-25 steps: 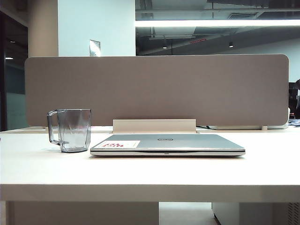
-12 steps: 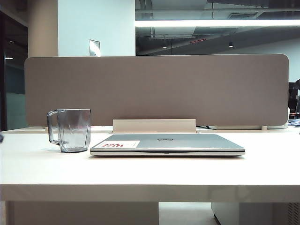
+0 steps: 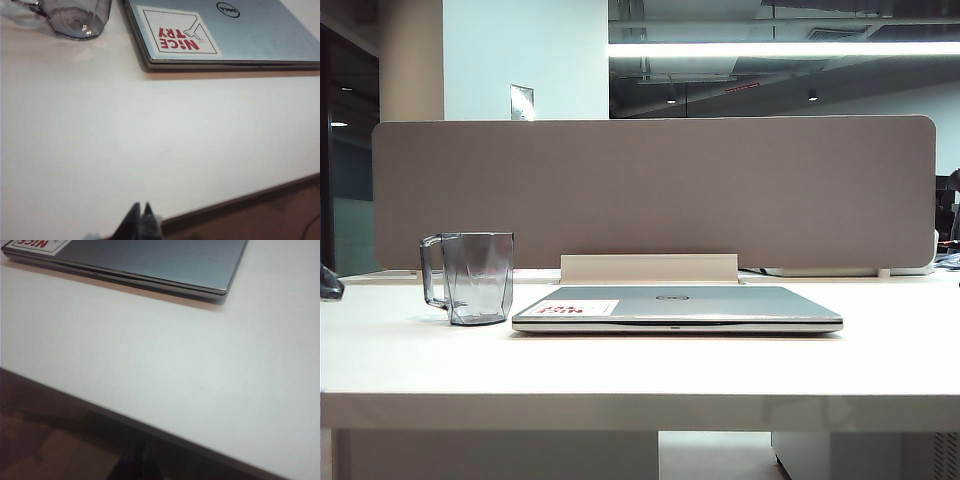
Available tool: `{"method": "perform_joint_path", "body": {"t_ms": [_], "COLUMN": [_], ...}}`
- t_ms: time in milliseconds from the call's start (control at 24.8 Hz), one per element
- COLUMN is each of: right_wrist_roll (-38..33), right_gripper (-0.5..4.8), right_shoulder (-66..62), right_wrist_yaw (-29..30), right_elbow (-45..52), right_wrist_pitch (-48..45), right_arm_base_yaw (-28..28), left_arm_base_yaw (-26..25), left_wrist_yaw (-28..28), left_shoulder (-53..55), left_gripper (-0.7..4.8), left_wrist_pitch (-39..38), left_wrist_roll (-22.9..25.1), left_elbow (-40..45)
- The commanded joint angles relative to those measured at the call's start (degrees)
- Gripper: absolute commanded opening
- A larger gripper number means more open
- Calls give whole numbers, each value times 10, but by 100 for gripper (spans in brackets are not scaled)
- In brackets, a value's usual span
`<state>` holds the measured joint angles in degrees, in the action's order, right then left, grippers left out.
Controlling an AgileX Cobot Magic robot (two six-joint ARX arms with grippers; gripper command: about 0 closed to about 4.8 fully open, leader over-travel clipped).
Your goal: Pick up the water cup and place it on the left side of the laptop.
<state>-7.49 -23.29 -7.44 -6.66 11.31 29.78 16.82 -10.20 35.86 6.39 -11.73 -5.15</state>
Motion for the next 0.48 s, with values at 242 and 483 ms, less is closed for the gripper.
{"method": "perform_joint_path", "body": {"t_ms": [242,483], "right_wrist_roll": [0,0], "right_gripper": [-6,-6], "right_shoulder": [-1,-1], "right_wrist_yaw": [0,-2], "right_elbow": [-3,-3], "right_wrist_pitch": [-9,-9], "right_arm_base_yaw": [1,1], "left_arm_base_yaw": [-57,-141], "left_wrist_yaw": [65,63], "left_shoulder": [-86,-219], "left_gripper": [-5,-5], "left_wrist_pitch": [-4,-3], "left_wrist_roll": [72,99], "left_elbow": [3,43]}}
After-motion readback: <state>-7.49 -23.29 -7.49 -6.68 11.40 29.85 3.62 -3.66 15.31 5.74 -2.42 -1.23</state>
